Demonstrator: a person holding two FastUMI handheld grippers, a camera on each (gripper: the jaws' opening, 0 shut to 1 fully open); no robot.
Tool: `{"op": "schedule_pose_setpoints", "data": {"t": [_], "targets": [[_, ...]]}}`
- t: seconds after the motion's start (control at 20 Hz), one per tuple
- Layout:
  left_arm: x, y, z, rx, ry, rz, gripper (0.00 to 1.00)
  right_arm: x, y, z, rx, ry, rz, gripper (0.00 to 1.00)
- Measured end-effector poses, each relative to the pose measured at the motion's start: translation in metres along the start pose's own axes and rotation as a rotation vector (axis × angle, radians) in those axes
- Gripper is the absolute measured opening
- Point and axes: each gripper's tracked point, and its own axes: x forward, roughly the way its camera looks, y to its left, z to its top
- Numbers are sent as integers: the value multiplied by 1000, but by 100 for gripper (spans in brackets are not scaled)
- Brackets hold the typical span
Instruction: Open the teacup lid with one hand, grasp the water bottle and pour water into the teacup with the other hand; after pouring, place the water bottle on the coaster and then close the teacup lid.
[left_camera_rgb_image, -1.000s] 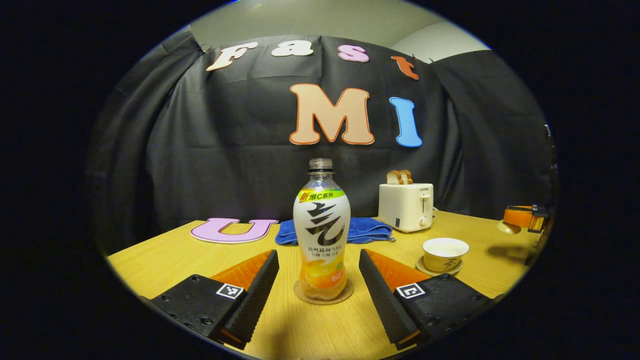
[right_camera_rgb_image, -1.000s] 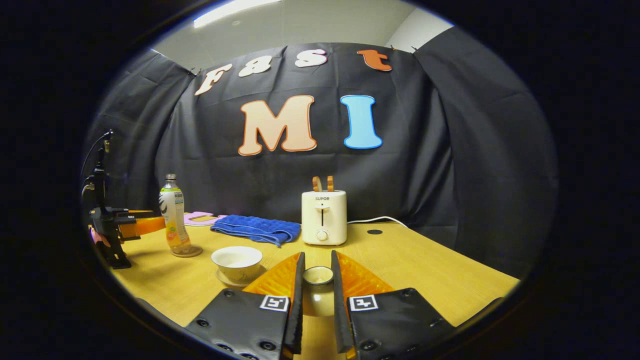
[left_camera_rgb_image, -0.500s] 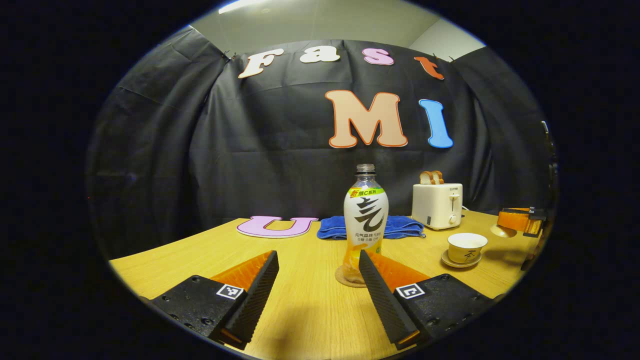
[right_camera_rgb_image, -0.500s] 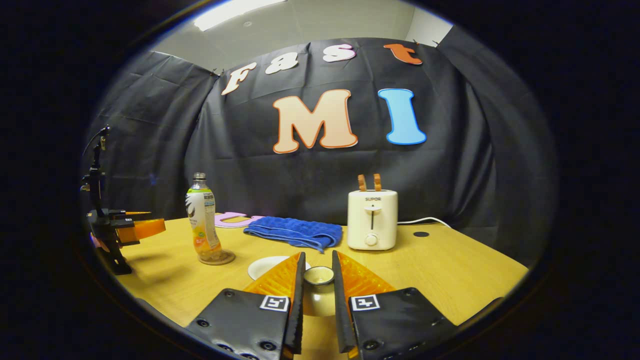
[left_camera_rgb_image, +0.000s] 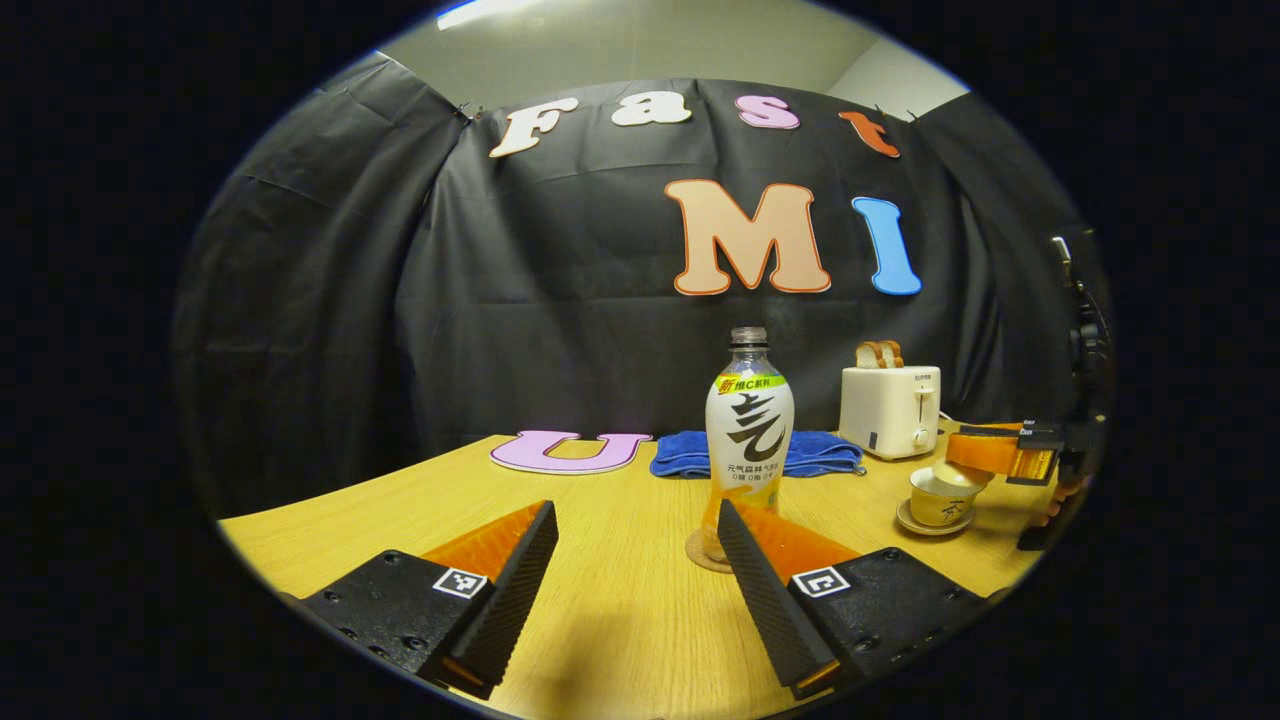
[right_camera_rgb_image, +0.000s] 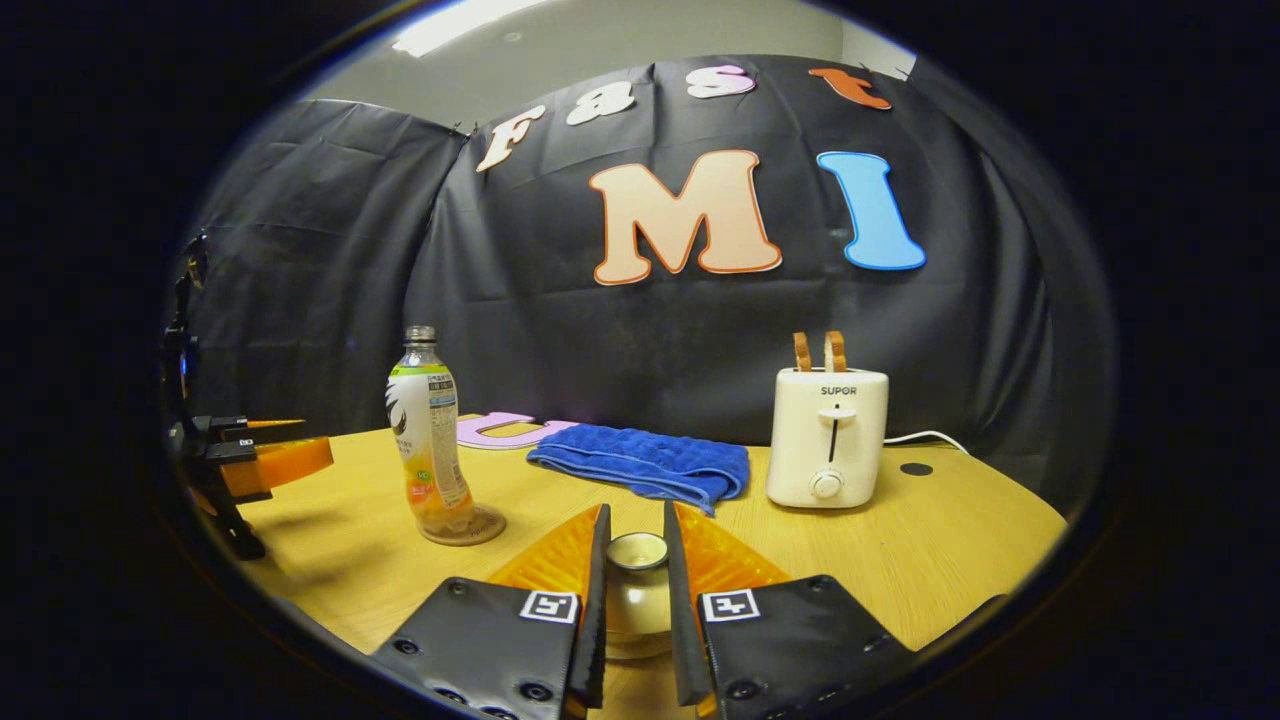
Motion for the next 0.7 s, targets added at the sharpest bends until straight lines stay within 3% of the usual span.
{"op": "schedule_pose_setpoints", "data": {"t": [0.3,0.6,0.7], "targets": [[0,-3,0,-1,-1,-16,94,11,3,-16,-4,104,19,31],[1,-3,0,0,-1,-16,94,6,6,-15,10,111,33,36],[1,-3,0,0,-1,-16,94,1,9,-14,-2,103,44,65]]}}
